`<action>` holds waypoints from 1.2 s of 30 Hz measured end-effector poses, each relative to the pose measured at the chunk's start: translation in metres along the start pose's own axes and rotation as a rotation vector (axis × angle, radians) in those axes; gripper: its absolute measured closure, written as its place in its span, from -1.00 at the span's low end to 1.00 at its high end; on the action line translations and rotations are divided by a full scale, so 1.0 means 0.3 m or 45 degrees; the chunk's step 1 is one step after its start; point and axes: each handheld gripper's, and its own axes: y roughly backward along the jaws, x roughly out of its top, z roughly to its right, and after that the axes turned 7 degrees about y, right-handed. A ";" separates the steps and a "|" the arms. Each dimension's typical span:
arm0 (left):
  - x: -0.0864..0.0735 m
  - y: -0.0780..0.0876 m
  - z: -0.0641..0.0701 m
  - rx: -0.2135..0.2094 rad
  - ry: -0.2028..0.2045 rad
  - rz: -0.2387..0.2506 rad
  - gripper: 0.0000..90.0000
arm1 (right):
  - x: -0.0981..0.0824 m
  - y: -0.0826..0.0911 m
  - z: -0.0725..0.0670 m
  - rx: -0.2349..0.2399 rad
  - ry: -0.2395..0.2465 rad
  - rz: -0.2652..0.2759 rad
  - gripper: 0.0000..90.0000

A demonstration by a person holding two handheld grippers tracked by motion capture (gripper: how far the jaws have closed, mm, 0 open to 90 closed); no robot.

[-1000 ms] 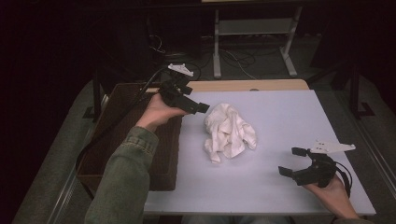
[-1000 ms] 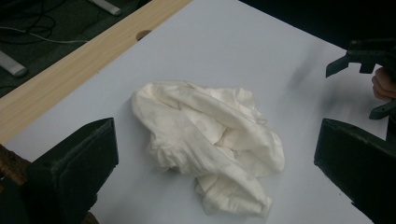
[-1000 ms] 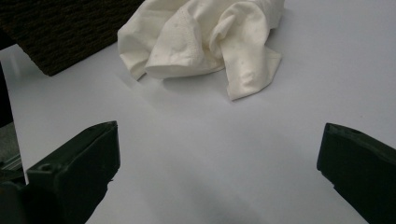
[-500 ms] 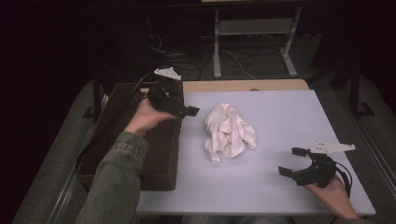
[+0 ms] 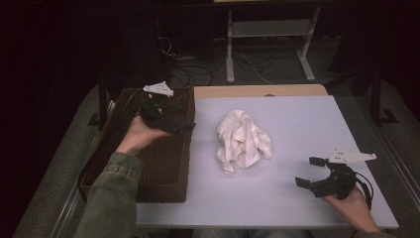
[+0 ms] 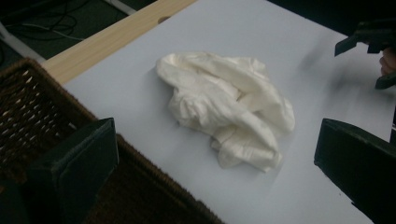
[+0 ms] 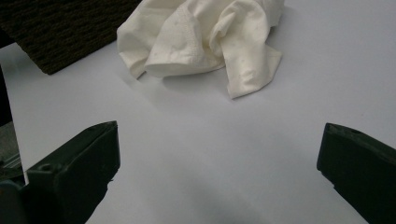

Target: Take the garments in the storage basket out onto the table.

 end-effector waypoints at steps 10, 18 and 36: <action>-0.081 0.044 -0.001 -0.002 -0.010 0.007 -1.00 | -0.001 -0.001 -0.001 0.001 0.003 -0.005 -1.00; -0.148 0.076 -0.017 0.025 0.021 0.037 -1.00 | -0.002 -0.001 -0.001 0.000 0.004 -0.003 -1.00; -0.323 0.154 -0.081 0.061 0.132 0.181 -1.00 | -0.004 -0.003 -0.003 0.001 -0.004 -0.015 -1.00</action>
